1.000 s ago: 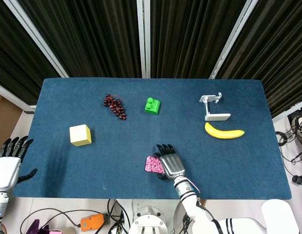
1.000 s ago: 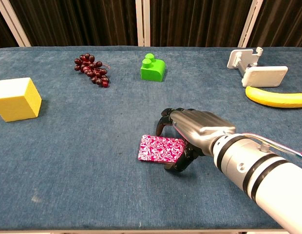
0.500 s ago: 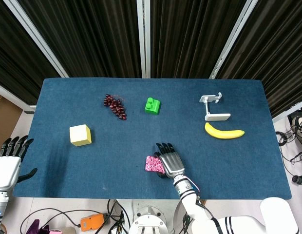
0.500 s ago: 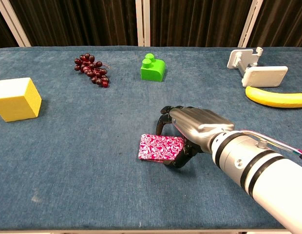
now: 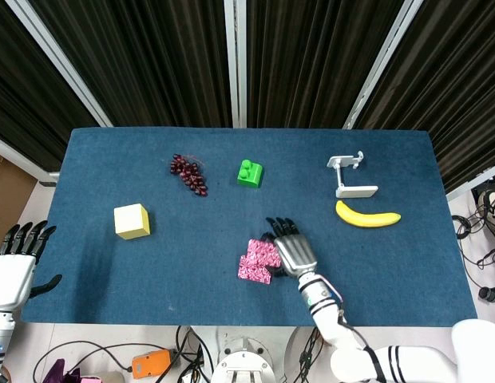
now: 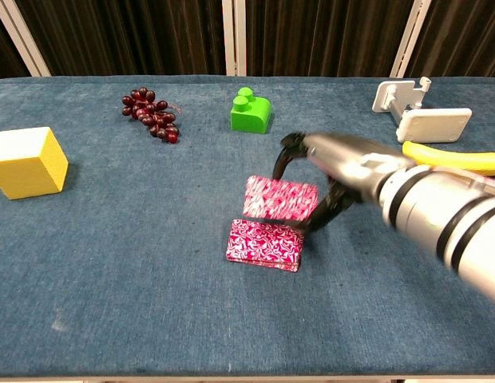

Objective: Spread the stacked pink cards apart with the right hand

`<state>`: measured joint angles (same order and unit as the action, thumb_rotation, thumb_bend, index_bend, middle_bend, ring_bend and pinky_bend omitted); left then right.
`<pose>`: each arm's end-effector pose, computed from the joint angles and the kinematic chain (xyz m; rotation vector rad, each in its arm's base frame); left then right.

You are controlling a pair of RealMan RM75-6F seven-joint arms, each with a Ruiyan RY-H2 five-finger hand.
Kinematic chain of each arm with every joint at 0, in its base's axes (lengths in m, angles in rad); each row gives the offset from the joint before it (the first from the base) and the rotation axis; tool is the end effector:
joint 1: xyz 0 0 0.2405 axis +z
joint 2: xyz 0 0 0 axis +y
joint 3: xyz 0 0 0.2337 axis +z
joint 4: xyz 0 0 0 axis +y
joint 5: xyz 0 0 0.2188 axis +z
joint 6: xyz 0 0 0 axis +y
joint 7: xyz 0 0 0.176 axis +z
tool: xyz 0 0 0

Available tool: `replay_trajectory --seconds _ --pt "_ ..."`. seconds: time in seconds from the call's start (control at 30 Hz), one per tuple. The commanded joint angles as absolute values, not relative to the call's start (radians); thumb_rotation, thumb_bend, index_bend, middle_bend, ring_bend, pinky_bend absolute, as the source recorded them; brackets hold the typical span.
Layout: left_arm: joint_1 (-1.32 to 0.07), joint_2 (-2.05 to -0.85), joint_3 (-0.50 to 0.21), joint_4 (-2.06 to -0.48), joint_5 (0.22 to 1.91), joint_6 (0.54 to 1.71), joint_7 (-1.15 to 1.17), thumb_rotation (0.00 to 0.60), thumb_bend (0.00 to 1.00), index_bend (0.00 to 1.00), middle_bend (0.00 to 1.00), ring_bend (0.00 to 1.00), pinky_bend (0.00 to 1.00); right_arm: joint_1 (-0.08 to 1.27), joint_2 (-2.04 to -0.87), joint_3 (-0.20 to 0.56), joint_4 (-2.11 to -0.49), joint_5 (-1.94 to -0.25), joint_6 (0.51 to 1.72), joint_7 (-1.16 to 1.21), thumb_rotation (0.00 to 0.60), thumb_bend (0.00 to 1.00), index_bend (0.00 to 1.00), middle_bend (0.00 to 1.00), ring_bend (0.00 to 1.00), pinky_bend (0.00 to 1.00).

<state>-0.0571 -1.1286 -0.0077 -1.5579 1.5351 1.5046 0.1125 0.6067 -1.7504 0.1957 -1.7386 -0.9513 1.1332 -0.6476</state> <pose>-0.3069 0.1951 0.1375 -1.4580 -0.8005 -0.7705 -0.0765 -0.2802 -0.0781 1.7839 -1.2046 0.9496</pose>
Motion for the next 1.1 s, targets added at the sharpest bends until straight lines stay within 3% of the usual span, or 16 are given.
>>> replay_trajectory --seconds 0.03,0.27,0.63,0.9,1.1 --pt "-0.058 -1.129 -0.008 -1.561 1.534 1.502 0.116 0.600 0.10 0.11 0.06 0.00 0.00 0.627 -1.709 0.234 -1.691 -0.921 1.091 -0.612 0.600 0.52 0.47 0.10 0.00 0.02" --pt "-0.062 -1.129 -0.007 -1.575 1.530 1.494 0.130 0.600 0.10 0.11 0.06 0.00 0.00 0.676 -1.651 0.274 -1.573 -0.885 0.958 -0.515 0.600 0.52 0.47 0.10 0.00 0.00" --pt "-0.064 -1.128 -0.008 -1.590 1.522 1.487 0.156 0.600 0.10 0.11 0.06 0.00 0.00 0.746 -1.647 0.238 -1.448 -0.845 0.843 -0.483 0.600 0.52 0.43 0.10 0.00 0.00" --pt "-0.067 -1.131 -0.012 -1.585 1.522 1.490 0.165 0.600 0.10 0.11 0.06 0.00 0.00 0.764 -1.617 0.192 -1.483 -0.801 0.835 -0.512 0.600 0.52 0.27 0.09 0.00 0.00" --pt "-0.064 -1.132 -0.011 -1.576 1.521 1.494 0.156 0.600 0.10 0.11 0.06 0.00 0.00 0.737 -1.535 0.155 -1.621 -0.864 0.886 -0.500 0.600 0.51 0.18 0.06 0.00 0.00"
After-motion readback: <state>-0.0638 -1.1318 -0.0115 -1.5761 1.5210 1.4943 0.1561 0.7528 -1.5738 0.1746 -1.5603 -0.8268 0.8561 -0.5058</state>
